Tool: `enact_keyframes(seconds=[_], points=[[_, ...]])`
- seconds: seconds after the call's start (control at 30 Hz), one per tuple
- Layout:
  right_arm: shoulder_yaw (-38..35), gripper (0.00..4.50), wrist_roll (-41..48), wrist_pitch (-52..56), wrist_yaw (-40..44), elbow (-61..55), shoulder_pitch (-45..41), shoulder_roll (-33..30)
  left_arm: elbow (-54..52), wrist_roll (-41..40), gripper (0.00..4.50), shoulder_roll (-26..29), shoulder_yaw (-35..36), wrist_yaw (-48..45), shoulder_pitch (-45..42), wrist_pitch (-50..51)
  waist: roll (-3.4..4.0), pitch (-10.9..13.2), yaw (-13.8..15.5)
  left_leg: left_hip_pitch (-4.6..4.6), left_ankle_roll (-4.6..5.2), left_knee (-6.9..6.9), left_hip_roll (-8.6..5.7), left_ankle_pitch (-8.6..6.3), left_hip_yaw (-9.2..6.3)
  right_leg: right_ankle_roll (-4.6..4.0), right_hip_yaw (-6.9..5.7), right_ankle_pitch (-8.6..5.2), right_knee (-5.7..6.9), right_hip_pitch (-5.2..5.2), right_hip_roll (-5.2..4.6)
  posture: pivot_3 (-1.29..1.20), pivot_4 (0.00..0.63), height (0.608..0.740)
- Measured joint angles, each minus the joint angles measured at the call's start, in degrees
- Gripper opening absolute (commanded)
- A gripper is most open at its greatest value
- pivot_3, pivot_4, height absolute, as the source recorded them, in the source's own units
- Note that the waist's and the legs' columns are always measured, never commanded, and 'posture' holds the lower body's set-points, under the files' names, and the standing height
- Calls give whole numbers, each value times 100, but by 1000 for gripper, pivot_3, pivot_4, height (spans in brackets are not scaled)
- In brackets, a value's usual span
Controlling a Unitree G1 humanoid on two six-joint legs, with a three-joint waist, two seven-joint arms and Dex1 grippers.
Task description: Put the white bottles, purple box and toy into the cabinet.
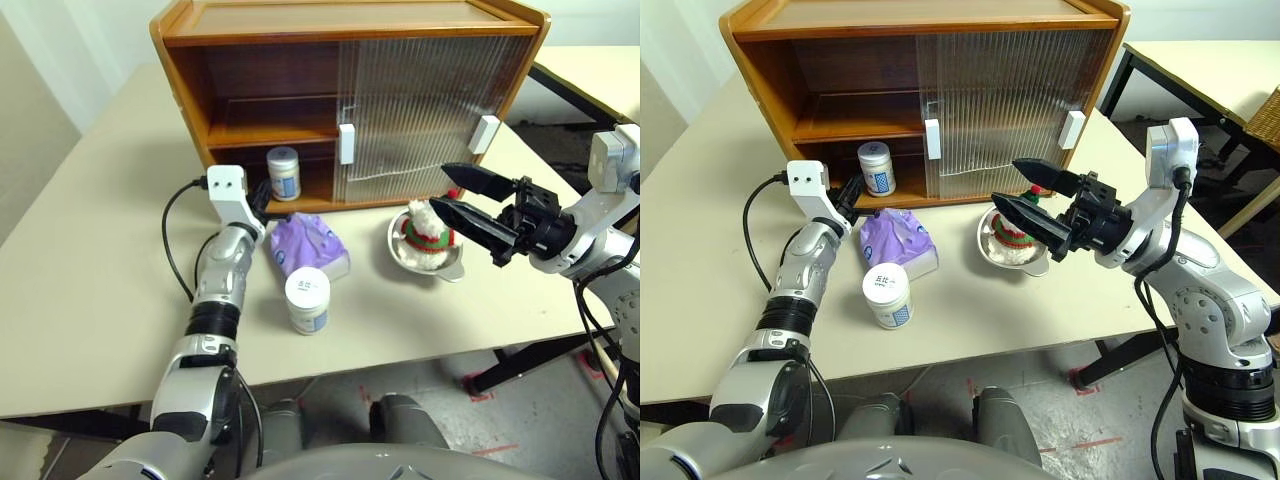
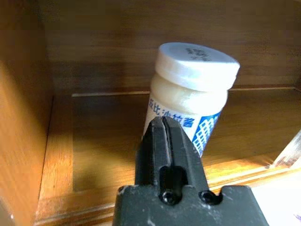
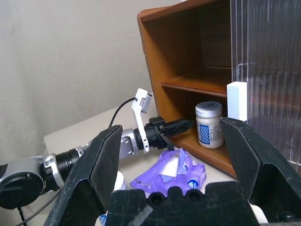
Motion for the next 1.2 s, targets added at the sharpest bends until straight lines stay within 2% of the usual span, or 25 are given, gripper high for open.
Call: enact_keyframes(seconds=[0.6,1.2], points=[[-9,4500,6,0,-94,-77,43,0,2579,102,36,39,150,682,-1490,-930,-2,0,-6,0,0,1,-9,1,1,7,-6,25,-3,2,4,-94,0,740],[-15,4500,26,3,-216,-214,96,-4,3239,294,36,-95,45,704,-1719,-1117,-2,0,-24,-6,-2,1,-9,1,4,6,5,19,-17,-4,6,-103,0,740]])
